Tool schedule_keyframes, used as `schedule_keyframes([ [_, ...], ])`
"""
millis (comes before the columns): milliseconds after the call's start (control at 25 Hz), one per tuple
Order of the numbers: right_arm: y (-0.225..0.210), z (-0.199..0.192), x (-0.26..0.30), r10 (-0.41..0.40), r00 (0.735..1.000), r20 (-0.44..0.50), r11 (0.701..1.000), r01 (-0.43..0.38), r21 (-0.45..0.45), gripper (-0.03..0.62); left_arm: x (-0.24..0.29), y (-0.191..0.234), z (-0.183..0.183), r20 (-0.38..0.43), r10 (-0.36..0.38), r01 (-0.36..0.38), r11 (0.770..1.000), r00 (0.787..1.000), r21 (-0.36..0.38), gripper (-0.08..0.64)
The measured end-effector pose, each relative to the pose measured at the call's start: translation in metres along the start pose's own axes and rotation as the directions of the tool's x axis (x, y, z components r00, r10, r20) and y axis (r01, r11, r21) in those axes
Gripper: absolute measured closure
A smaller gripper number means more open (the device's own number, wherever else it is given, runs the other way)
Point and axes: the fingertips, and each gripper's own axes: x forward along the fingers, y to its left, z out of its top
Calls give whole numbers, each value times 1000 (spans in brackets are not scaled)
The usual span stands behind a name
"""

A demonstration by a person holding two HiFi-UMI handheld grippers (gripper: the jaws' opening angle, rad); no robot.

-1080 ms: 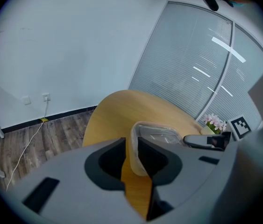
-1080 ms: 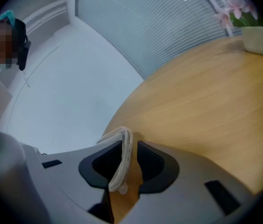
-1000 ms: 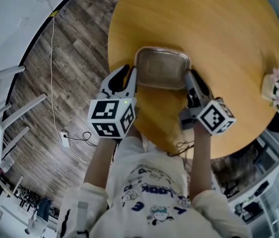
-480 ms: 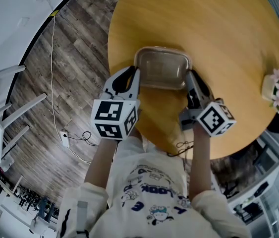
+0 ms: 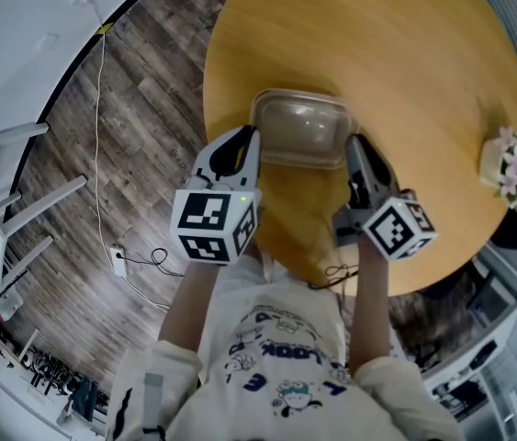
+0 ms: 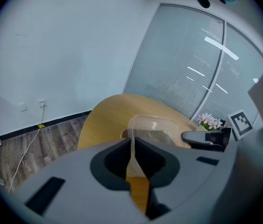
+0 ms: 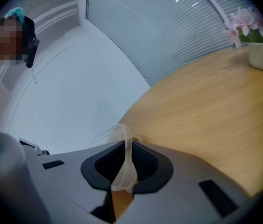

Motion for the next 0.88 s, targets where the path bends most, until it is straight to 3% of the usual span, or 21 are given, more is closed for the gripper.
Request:
schedule_keyframes([
  [360,26,15,-22,25,997,68,999,-24,-21,546,-28,-7,22,76,-4,4,1000,997,3,537],
  [560,50,27,-34,25,994,107,995,-15,-97,546,-49,-10,37,120,-17,13,999,993,32,538],
  [880,84,39,-61,31,981,193,991,-5,-135,546,-86,-16,61,193,-35,21,997,980,73,538],
])
